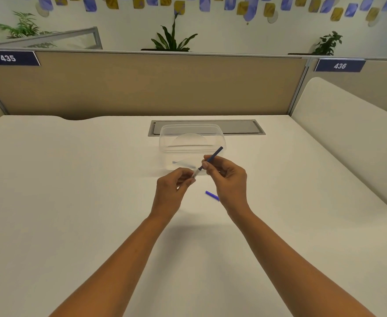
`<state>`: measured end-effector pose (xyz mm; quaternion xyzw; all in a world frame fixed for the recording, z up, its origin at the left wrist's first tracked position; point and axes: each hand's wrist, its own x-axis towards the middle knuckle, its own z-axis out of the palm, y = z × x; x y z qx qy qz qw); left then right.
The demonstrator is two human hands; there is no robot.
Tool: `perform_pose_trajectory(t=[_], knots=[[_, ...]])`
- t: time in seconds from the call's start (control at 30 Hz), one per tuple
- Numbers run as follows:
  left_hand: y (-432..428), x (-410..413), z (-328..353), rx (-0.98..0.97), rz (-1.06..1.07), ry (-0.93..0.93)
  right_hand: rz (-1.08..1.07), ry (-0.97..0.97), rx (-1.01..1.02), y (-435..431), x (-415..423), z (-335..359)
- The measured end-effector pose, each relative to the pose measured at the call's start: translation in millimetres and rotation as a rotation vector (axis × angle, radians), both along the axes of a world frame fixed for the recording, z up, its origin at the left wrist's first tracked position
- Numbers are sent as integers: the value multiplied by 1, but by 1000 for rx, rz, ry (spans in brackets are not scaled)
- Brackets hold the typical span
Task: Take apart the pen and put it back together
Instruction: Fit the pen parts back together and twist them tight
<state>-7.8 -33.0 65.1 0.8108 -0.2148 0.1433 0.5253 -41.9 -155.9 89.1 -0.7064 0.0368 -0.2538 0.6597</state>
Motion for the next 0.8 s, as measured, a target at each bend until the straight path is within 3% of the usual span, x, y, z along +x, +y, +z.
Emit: perform_pose_trajectory(t=[0.2,0.8], knots=[[-1,-1,1,-19,-9,17,10,69,-141,1,3,-4],[1,-4,1,-49,5,49,-96,65,-225,-9,5,-21]])
